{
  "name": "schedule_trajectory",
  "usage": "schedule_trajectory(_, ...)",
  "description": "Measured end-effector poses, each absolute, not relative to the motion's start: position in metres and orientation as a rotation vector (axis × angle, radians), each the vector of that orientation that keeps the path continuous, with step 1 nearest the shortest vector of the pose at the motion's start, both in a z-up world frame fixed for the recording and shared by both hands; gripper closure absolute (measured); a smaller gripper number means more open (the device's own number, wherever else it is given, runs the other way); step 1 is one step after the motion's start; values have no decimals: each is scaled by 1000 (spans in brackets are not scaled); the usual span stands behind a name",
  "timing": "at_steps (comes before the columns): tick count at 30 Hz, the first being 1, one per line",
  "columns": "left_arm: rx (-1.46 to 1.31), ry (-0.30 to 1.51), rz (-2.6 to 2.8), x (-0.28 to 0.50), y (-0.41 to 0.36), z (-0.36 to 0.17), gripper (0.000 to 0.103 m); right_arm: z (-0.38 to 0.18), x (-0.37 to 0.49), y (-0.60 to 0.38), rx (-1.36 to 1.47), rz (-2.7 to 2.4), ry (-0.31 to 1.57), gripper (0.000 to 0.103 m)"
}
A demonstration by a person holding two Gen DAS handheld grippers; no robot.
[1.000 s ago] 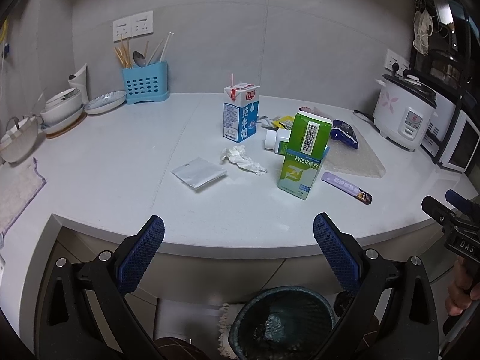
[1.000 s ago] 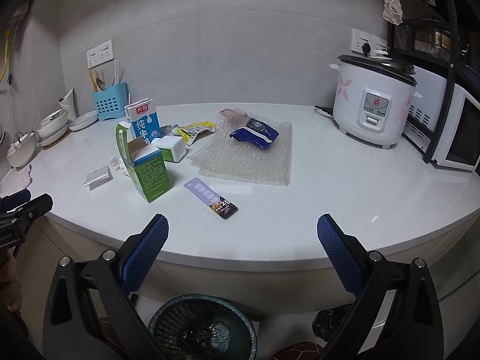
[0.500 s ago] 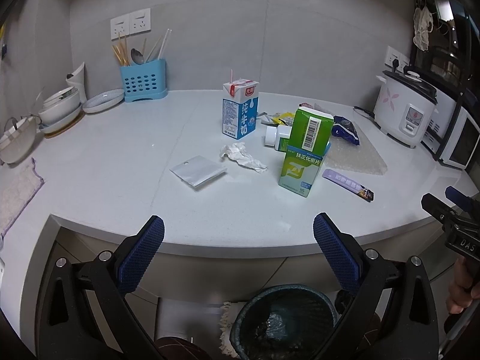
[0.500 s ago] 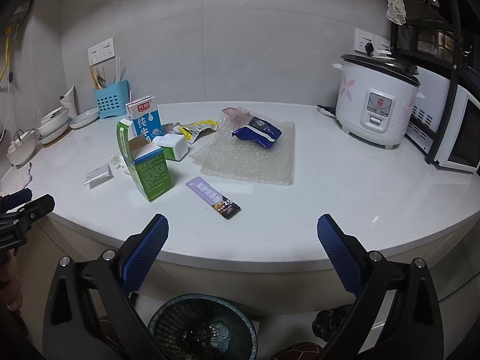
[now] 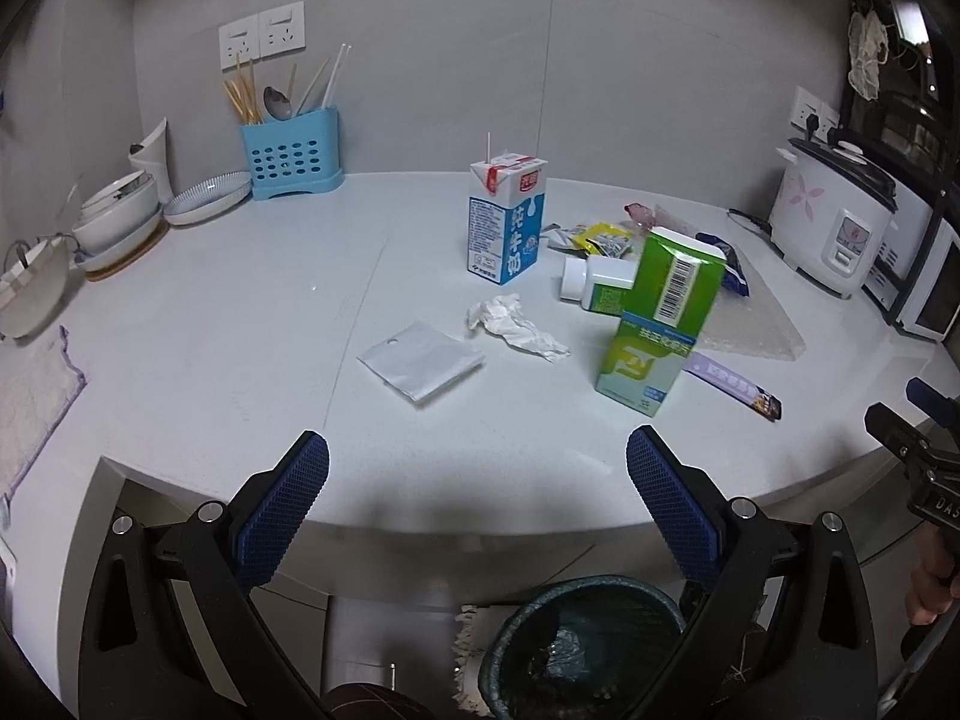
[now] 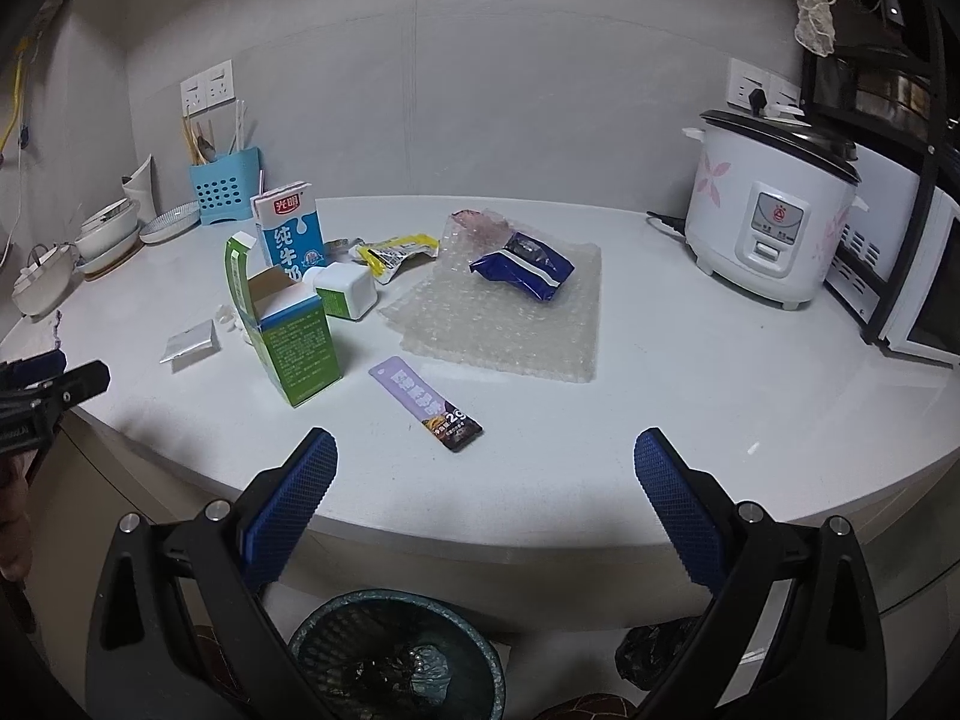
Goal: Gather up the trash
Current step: 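Grasp the clear plastic sachet with the left gripper while the right grasps the purple snack stick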
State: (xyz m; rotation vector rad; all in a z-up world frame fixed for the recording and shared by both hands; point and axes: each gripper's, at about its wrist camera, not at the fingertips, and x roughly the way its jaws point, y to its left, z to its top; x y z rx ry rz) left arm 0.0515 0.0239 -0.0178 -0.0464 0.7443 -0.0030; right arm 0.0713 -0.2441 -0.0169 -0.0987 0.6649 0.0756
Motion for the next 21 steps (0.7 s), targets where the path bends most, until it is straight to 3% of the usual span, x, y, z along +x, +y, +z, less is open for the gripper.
schedule_trajectory(5,-22,793,1,93,41,-25,6,-29,103,-233,-135,131,694,8)
schedule_trajectory(21,-45,972,39,189,55,-83,10,-81,172,-213,-187,197,824,27)
